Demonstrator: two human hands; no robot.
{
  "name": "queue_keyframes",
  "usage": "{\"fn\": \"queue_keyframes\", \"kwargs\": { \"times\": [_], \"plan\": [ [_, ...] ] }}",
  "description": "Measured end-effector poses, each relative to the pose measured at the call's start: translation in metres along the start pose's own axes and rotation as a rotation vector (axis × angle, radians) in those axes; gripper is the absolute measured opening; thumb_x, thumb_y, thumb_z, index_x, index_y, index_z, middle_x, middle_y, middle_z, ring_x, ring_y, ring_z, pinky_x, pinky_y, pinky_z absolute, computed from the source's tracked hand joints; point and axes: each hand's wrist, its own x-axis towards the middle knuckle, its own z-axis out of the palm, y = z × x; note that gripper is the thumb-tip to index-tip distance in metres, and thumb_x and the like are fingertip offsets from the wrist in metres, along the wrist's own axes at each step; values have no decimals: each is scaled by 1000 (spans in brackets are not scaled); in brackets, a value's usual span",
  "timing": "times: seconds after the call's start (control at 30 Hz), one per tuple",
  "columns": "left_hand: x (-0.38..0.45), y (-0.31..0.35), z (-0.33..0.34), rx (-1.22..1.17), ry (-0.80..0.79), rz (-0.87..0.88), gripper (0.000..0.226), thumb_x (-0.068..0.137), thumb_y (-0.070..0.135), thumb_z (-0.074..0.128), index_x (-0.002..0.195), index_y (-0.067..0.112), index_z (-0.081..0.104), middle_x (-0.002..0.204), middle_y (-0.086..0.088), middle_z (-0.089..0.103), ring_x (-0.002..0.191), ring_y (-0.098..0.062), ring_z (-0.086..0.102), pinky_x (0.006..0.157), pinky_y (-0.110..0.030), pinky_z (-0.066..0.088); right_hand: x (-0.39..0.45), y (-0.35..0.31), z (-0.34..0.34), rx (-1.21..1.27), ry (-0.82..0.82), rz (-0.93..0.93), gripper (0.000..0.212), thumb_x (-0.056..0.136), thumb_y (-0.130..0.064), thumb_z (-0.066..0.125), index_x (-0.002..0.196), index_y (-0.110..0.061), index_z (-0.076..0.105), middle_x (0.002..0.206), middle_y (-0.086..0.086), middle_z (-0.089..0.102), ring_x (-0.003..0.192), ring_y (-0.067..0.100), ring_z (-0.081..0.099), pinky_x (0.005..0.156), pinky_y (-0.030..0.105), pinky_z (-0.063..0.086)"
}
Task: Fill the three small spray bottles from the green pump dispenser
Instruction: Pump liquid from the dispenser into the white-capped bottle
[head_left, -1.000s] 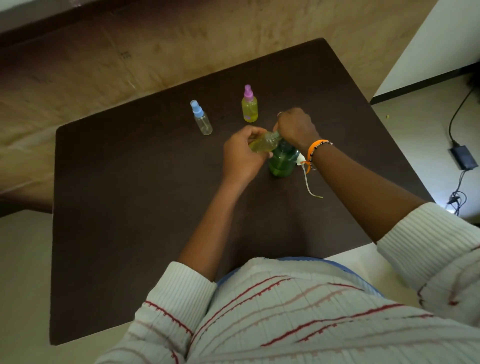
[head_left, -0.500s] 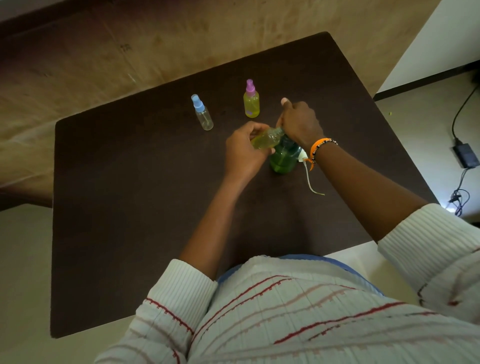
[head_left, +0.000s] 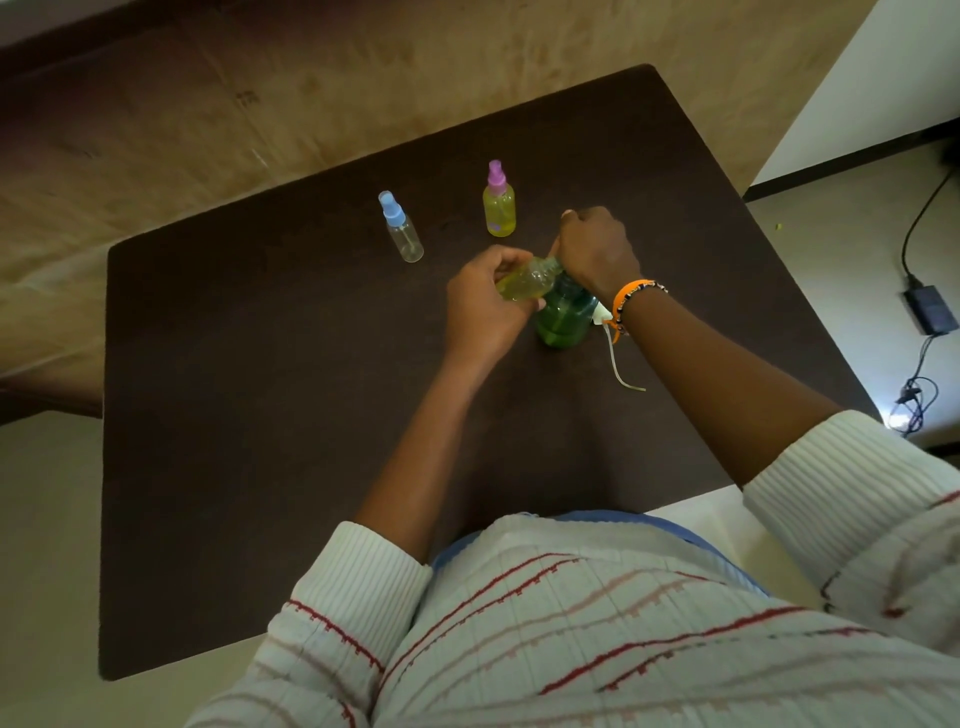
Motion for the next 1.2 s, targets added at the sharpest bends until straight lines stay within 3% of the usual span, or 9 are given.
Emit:
{"fn": "queue_keyframes", "kwargs": {
  "times": [0.17, 0.3, 0.37, 0.47, 0.63, 0.73, 0.93, 1.07, 1.2],
  "plan": [
    [0, 0, 0, -2, -1, -1, 40, 63, 2, 78, 98, 16, 67, 95, 2, 70, 89, -9, 66, 79, -22, 54, -1, -4, -5, -60, -24, -19, 45, 98, -35, 35, 123, -6, 59, 130, 17, 57, 116, 38, 54, 97, 40, 42],
    [0, 0, -1, -18, 9, 6, 39, 63, 2, 78, 97, 17, 67, 93, 3, 70, 88, -8, 66, 80, -23, 53, -3, -10, -10, -134, -197, -64, 46, 92, -38, 42, 119, -8, 63, 124, 18, 59, 95, 33, 53, 80, 32, 38],
    [-1, 1, -1, -23, 13, 12, 38, 63, 2, 77, 97, 17, 67, 93, 3, 71, 88, -8, 66, 79, -24, 54, -3, -9, -10, -144, -226, -54, 47, 92, -39, 41, 121, -9, 63, 124, 18, 58, 93, 30, 51, 79, 30, 36],
    [-2, 1, 0, -30, 24, 22, 38, 63, 1, 77, 97, 16, 67, 93, 3, 70, 88, -8, 66, 80, -24, 54, -3, -6, -8, -106, -133, -47, 48, 92, -38, 40, 119, -5, 62, 124, 18, 59, 108, 37, 56, 88, 35, 42],
    [-1, -3, 1, -9, 10, 15, 39, 64, 2, 78, 97, 19, 66, 94, 4, 69, 90, -7, 65, 79, -22, 53, -8, -6, -5, -137, -10, -46, 44, 97, -33, 34, 119, -6, 60, 129, 19, 57, 115, 39, 54, 94, 40, 41],
    [0, -3, -1, -8, 6, 27, 39, 63, 2, 78, 96, 19, 66, 94, 5, 69, 90, -7, 65, 79, -21, 53, -8, -7, -7, -151, -24, -54, 44, 97, -33, 33, 122, -7, 60, 130, 18, 56, 117, 38, 54, 94, 39, 40],
    [0, -2, -1, -10, 11, 55, 40, 63, 2, 78, 99, 17, 66, 98, 2, 69, 92, -9, 65, 82, -26, 54, -9, -13, -11, -153, -209, -53, 46, 98, -33, 35, 125, -7, 60, 128, 18, 58, 116, 36, 54, 90, 35, 43],
    [0, -4, 1, -23, 27, 49, 40, 63, 3, 78, 99, 17, 66, 97, 2, 69, 91, -9, 65, 80, -22, 53, -7, -4, -9, -94, -59, -72, 40, 95, -33, 38, 110, -8, 64, 114, 13, 59, 103, 33, 55, 86, 37, 40],
    [1, -7, 3, -27, 21, 32, 40, 63, 3, 78, 99, 17, 66, 98, 2, 69, 92, -9, 65, 80, -23, 54, -7, -3, -8, -102, -12, -77, 43, 99, -32, 32, 117, -8, 63, 126, 17, 59, 114, 38, 55, 93, 39, 41]
  ]
}}
